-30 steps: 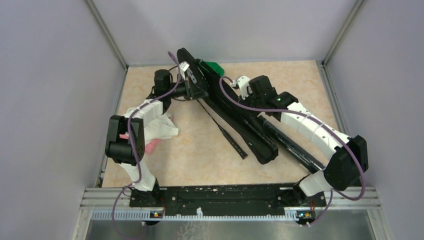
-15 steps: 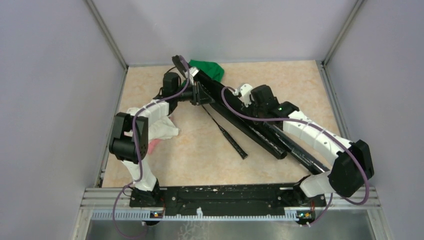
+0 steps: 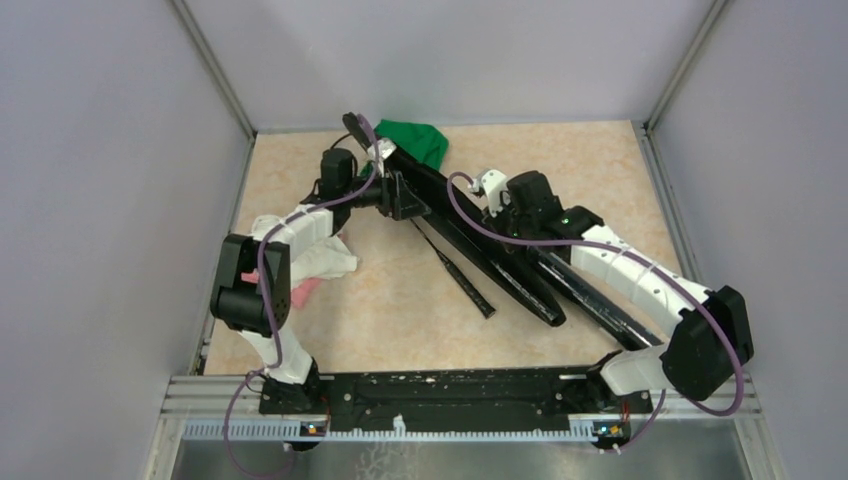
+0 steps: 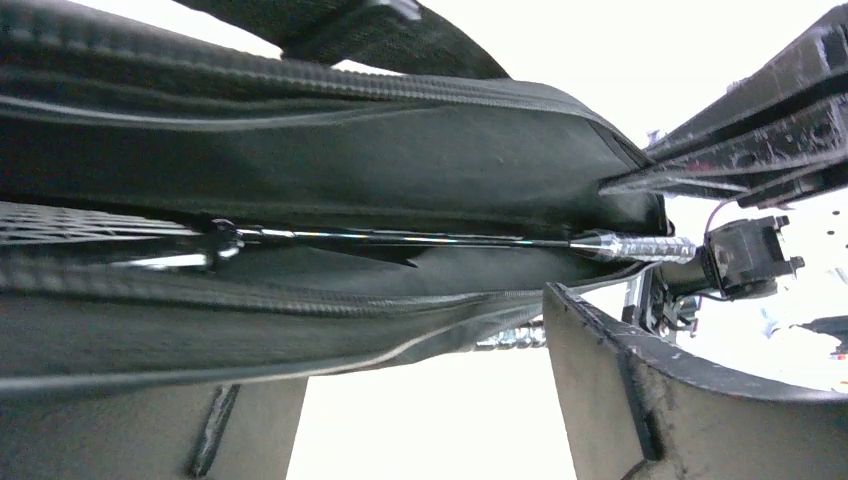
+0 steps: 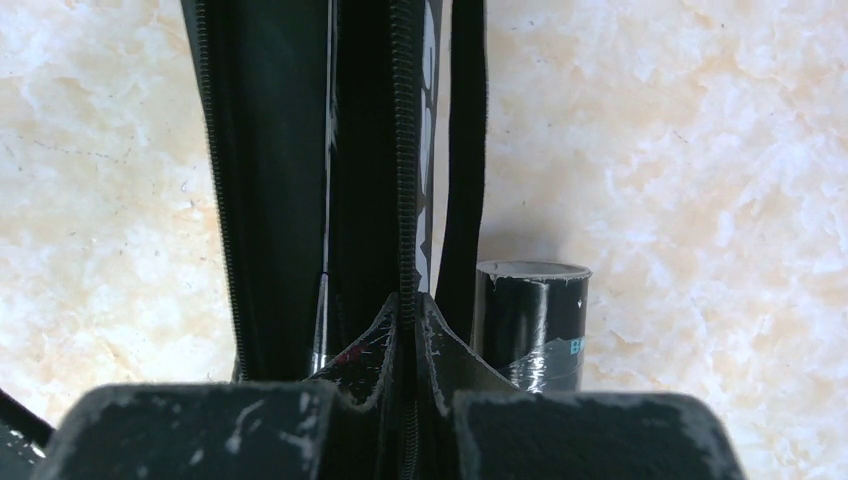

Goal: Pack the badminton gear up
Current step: Place the racket bag at the center of the board.

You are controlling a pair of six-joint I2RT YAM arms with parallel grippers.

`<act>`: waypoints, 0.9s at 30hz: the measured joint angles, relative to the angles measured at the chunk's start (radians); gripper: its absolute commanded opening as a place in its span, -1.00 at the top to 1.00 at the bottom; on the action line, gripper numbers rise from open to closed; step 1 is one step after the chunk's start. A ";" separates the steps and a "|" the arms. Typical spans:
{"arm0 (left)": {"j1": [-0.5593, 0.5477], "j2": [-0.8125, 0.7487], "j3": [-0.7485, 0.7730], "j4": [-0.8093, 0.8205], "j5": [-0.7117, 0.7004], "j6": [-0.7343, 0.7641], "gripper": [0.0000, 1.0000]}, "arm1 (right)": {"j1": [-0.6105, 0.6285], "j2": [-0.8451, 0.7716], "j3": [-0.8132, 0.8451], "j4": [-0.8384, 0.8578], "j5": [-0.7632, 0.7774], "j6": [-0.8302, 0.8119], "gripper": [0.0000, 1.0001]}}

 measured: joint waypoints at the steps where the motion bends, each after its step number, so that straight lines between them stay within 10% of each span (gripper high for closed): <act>1: 0.000 -0.018 -0.017 -0.002 0.002 0.015 -0.89 | -0.007 0.002 0.000 0.001 -0.021 0.004 1.00; 17: -0.032 -0.344 -0.177 -0.129 0.000 0.480 -0.80 | -0.129 0.062 0.035 -0.016 -0.294 0.044 1.00; 27: -0.259 -0.370 -0.114 -0.409 -0.014 0.804 -0.64 | -0.165 0.111 0.075 -0.022 -0.467 0.062 1.00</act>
